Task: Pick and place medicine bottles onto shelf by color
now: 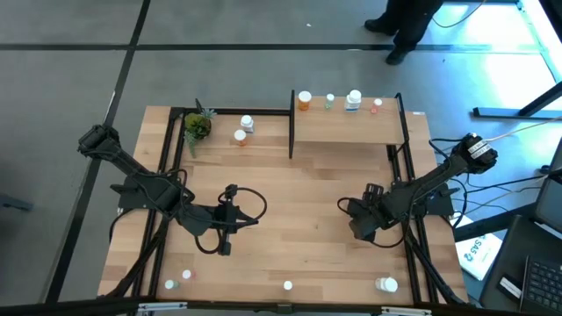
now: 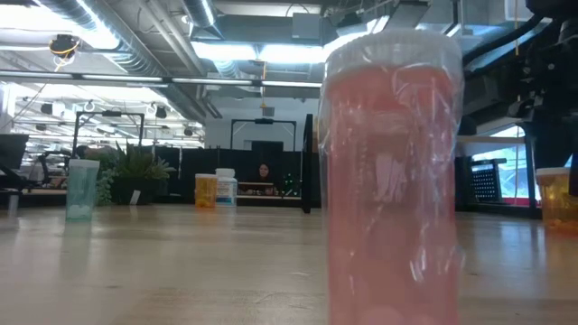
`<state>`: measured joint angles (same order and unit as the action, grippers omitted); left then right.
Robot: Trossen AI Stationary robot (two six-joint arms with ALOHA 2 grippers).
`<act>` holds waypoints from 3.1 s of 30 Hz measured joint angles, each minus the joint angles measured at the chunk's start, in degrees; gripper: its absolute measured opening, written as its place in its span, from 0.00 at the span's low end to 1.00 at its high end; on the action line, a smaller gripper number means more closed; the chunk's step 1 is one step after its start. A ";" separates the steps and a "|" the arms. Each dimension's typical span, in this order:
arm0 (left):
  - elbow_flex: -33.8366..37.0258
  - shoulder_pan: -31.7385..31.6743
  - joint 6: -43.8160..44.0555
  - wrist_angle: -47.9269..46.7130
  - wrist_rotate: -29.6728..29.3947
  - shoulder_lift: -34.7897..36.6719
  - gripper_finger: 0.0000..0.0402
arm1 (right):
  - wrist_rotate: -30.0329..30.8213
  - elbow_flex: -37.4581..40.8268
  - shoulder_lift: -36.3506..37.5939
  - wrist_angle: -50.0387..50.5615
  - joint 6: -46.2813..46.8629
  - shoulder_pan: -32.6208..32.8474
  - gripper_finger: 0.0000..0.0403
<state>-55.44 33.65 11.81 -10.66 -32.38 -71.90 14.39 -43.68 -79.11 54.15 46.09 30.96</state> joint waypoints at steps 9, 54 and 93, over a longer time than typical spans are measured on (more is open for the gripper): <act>0.00 0.01 0.00 0.00 0.01 0.00 0.00 | 0.02 -0.02 0.02 -0.03 0.16 0.02 0.53; 0.00 0.02 0.00 0.00 0.00 0.00 0.00 | -0.44 -28.27 0.00 10.03 -11.52 -11.77 0.54; 0.02 -9.22 -1.53 0.72 -18.73 0.00 0.00 | -6.60 -72.20 -24.60 25.16 -57.69 -47.48 0.54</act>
<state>-55.42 24.42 10.28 -9.93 -51.11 -71.90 7.79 -115.88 -103.71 79.31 -11.60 -16.52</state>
